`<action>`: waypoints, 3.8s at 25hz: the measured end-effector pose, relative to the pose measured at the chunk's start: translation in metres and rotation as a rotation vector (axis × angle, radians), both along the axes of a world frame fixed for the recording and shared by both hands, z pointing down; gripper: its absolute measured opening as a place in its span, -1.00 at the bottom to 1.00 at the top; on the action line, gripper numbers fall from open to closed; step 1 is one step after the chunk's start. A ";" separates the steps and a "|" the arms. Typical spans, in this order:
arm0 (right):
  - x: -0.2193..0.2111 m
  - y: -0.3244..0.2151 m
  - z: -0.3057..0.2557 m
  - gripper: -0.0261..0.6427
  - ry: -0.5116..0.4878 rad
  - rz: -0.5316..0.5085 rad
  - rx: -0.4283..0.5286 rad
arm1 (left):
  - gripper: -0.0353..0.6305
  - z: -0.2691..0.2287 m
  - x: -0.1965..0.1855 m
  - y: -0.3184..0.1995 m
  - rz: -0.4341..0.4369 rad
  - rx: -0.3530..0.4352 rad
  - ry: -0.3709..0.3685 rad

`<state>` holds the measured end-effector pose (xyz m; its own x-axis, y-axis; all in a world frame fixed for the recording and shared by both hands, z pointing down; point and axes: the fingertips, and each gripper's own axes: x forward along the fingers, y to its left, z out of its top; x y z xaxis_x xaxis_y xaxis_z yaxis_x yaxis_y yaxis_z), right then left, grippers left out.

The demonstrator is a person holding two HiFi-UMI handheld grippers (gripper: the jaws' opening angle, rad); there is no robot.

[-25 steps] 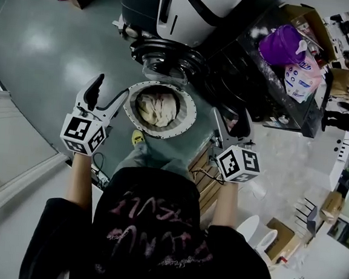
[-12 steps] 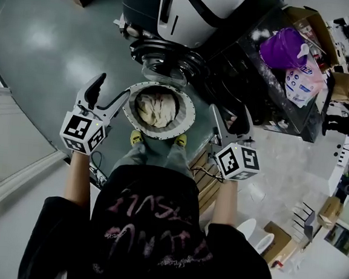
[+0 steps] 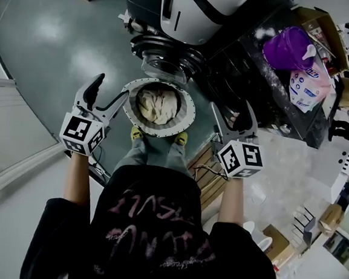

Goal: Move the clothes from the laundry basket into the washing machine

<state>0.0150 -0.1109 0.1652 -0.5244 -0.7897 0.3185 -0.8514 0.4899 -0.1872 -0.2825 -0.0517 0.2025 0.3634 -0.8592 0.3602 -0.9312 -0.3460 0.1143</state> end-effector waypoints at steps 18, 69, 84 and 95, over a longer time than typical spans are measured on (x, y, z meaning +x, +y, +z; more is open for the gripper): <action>-0.012 0.012 0.069 0.32 0.119 -0.255 -0.090 | 0.18 0.058 0.052 0.012 0.218 -0.118 -0.215; -0.075 0.085 0.498 0.32 0.566 -0.893 -0.379 | 0.18 0.463 0.102 0.037 0.730 -0.451 -0.574; -0.096 0.089 0.632 0.32 0.782 -1.023 -0.387 | 0.21 0.603 0.110 0.019 0.920 -0.510 -0.727; -0.093 0.086 0.730 0.33 0.908 -1.079 -0.411 | 0.32 0.696 0.126 0.017 1.053 -0.535 -0.802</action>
<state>-0.0776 -0.0247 0.8956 -0.2901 0.0716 0.9543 -0.0145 0.9968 -0.0792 -0.1560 -0.0349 0.8984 0.2822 -0.0185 0.9592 -0.1449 -0.9892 0.0236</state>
